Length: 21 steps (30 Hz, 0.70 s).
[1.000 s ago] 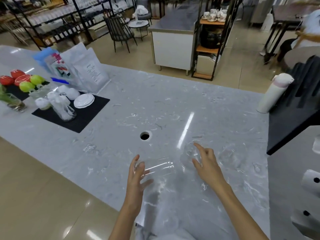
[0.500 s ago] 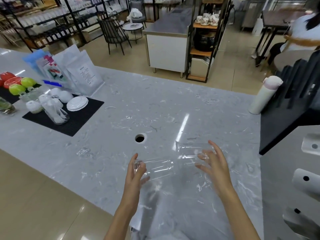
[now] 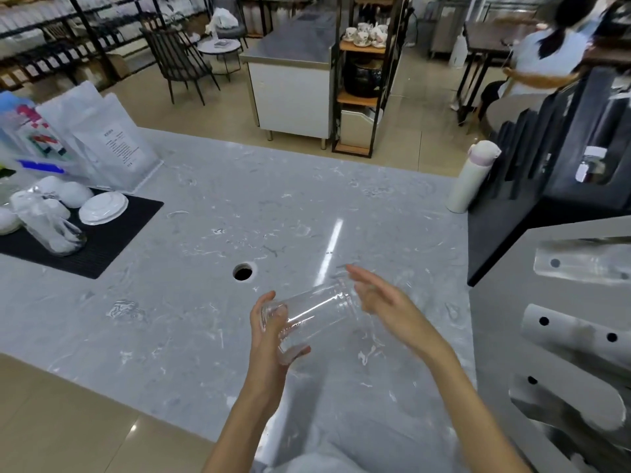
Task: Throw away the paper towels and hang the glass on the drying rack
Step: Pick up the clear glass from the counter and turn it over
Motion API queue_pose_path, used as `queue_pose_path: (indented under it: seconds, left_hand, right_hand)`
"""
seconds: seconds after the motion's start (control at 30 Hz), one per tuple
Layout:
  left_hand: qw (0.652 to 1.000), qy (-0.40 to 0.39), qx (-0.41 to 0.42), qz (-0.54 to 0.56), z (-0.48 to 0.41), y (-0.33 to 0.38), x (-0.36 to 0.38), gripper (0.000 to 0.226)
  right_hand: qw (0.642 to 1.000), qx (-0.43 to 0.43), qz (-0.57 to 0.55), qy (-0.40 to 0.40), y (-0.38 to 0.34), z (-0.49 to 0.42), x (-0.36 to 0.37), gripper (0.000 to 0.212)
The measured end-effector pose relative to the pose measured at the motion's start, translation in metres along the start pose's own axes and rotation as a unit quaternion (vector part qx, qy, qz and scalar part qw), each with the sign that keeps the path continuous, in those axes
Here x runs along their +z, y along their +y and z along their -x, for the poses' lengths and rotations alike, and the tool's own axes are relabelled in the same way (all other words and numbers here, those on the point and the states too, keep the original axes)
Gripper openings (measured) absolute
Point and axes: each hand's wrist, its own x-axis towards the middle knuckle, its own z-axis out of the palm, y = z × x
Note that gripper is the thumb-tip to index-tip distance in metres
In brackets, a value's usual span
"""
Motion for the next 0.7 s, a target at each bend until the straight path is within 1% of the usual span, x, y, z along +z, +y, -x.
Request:
queue_pose_path:
  seconds: [0.03,0.07,0.1,0.13,0.17,0.2,0.23,0.27,0.33,0.37,0.4,0.43,0.47,0.5,0.53,0.57,0.6,0.7]
  left_hand:
    - [1.0,0.006,-0.003,0.009,0.0,0.001,-0.002,0.049]
    - [1.0,0.012,-0.004,0.014,0.0,0.001,-0.004,0.05]
    - [1.0,0.02,-0.005,0.02,0.0,0.001,-0.007,0.05]
    - [0.999,0.027,-0.006,0.026,0.0,0.001,-0.009,0.049]
    - [0.999,0.034,-0.009,0.033,0.001,0.0,-0.012,0.05]
    - [0.998,0.04,-0.011,0.038,0.002,-0.001,-0.015,0.051]
    - [0.998,0.044,-0.015,0.04,0.002,-0.002,-0.017,0.051]
    - [0.998,0.047,-0.019,0.04,0.003,-0.003,-0.019,0.05]
    - [0.998,0.049,-0.023,0.033,0.004,-0.005,-0.023,0.053]
    - [0.998,0.05,-0.022,0.029,0.005,-0.006,-0.025,0.054]
    - [0.998,0.05,-0.02,0.027,0.005,-0.006,-0.027,0.052]
    - [0.998,0.05,-0.018,0.025,0.005,-0.006,-0.028,0.048]
    - [0.998,0.051,-0.015,0.021,0.005,-0.007,-0.028,0.043]
    - [0.998,0.051,-0.012,0.017,0.005,-0.007,-0.028,0.041]
    - [0.999,0.049,-0.008,0.011,0.004,-0.007,-0.028,0.043]
    - [0.999,0.045,-0.004,0.001,0.004,-0.007,-0.027,0.045]
    - [0.999,0.038,-0.001,-0.013,0.003,-0.007,-0.025,0.046]
    - [0.999,0.004,0.009,-0.042,0.003,-0.008,-0.013,0.045]
  right_hand:
    - [0.996,-0.019,0.071,0.059,0.004,-0.01,-0.014,0.053]
    - [0.978,-0.033,0.161,0.125,0.013,-0.022,-0.03,0.052]
    - [0.949,-0.027,0.266,0.166,0.025,-0.035,-0.046,0.054]
    - [0.916,0.019,0.362,0.172,0.038,-0.045,-0.06,0.058]
    - [0.889,0.088,0.421,0.156,0.051,-0.052,-0.07,0.065]
    - [0.88,0.147,0.43,0.135,0.064,-0.056,-0.076,0.07]
    - [0.888,0.173,0.408,0.124,0.075,-0.057,-0.077,0.072]
    - [0.9,0.165,0.38,0.134,0.085,-0.055,-0.076,0.071]
    - [0.915,0.113,0.333,0.199,0.094,-0.046,-0.069,0.065]
    - [0.923,0.098,0.286,0.236,0.092,-0.041,-0.064,0.063]
    - [0.937,0.089,0.207,0.267,0.088,-0.037,-0.061,0.061]
    - [0.949,0.082,0.102,0.287,0.08,-0.032,-0.056,0.058]
    - [0.953,0.078,-0.011,0.291,0.072,-0.027,-0.051,0.054]
    - [0.951,0.078,-0.111,0.279,0.063,-0.021,-0.045,0.049]
    - [0.946,0.077,-0.181,0.258,0.055,-0.016,-0.039,0.045]
    - [0.946,0.074,-0.214,0.232,0.046,-0.01,-0.032,0.042]
    - [0.95,0.067,-0.219,0.211,0.038,-0.004,-0.025,0.04]
    - [0.967,0.042,-0.184,0.173,0.02,0.007,0.001,0.038]
